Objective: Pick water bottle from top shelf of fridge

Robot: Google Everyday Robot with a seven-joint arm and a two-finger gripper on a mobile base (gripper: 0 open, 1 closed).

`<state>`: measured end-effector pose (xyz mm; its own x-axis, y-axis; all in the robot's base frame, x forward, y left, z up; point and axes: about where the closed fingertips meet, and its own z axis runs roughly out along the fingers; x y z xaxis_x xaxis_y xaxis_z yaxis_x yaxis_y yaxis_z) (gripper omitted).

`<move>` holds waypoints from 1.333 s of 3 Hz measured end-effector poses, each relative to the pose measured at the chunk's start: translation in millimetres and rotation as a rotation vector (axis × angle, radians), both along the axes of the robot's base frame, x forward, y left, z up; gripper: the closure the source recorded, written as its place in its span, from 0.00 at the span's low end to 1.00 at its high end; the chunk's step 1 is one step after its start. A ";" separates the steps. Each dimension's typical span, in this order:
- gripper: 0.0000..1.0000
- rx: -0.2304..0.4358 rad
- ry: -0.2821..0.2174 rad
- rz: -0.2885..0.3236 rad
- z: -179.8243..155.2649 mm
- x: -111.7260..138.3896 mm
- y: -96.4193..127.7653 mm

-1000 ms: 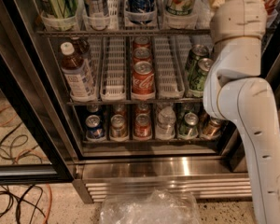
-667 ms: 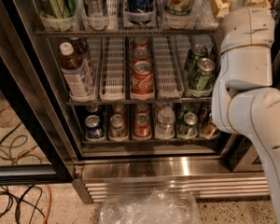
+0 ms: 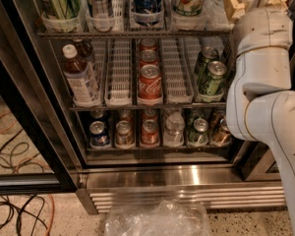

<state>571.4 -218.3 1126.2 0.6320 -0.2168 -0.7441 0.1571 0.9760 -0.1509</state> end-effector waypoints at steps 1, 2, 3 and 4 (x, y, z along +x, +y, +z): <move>1.00 0.007 0.004 0.019 0.0 -9.0 4.8; 1.00 0.003 0.024 0.049 -5.7 -39.7 15.5; 1.00 -0.066 0.077 0.123 -22.9 -81.8 40.2; 1.00 -0.091 0.207 0.173 -50.2 -95.8 22.6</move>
Offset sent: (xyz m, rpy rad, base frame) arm -0.0908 0.0352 -0.0186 -0.0194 0.0531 0.0961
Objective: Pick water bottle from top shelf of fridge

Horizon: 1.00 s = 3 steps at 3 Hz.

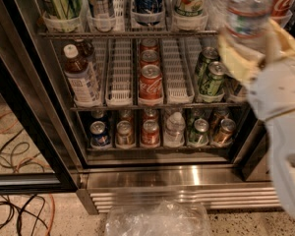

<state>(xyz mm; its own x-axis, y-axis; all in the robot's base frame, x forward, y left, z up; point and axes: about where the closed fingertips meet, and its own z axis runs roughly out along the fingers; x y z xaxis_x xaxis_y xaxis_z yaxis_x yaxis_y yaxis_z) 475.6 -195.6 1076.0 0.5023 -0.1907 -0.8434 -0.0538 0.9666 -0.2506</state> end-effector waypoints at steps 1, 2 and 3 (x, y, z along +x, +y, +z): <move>1.00 -0.024 0.088 -0.011 -24.0 -3.6 -20.6; 1.00 -0.024 0.088 -0.011 -23.9 -3.6 -20.6; 1.00 -0.035 0.082 0.012 -22.2 -3.8 -16.8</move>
Offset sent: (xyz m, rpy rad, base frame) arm -0.0033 -0.0220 -0.0226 -0.0201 0.0859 -0.0121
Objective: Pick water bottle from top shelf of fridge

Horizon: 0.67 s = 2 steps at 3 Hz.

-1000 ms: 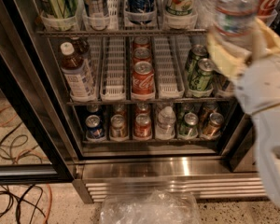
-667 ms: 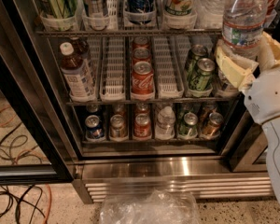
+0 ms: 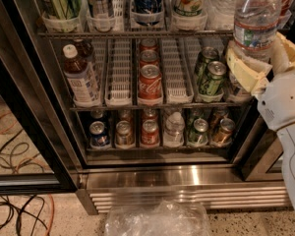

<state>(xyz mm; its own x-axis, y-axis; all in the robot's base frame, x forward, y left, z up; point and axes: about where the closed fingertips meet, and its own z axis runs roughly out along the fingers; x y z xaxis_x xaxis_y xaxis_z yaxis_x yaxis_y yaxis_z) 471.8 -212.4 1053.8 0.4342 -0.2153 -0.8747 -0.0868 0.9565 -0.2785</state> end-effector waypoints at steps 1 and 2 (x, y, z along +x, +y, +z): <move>1.00 -0.023 0.039 0.046 -16.9 -7.0 -5.3; 1.00 -0.103 0.082 0.150 -40.3 -22.2 16.1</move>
Offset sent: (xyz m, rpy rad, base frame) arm -0.1154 0.1424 -0.0754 -0.3661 0.0447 0.7378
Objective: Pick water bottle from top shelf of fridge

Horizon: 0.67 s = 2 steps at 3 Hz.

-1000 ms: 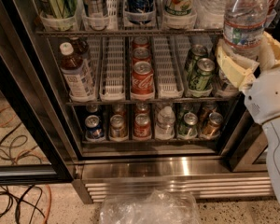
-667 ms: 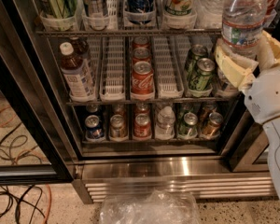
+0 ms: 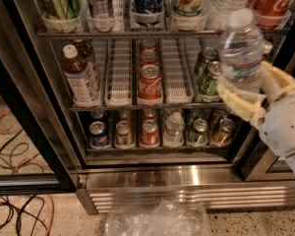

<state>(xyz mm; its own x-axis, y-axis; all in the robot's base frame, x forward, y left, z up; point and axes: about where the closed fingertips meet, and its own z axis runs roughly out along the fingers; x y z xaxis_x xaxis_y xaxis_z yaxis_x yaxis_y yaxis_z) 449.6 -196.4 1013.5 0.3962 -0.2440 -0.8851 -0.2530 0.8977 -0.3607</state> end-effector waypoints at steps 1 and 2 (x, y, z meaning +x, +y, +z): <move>1.00 -0.024 -0.011 0.084 0.1 -9.0 21.4; 1.00 -0.024 -0.011 0.084 0.2 -9.0 21.4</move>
Offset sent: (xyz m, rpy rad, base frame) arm -0.0089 0.0210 0.0000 -0.0243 -0.0107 0.0828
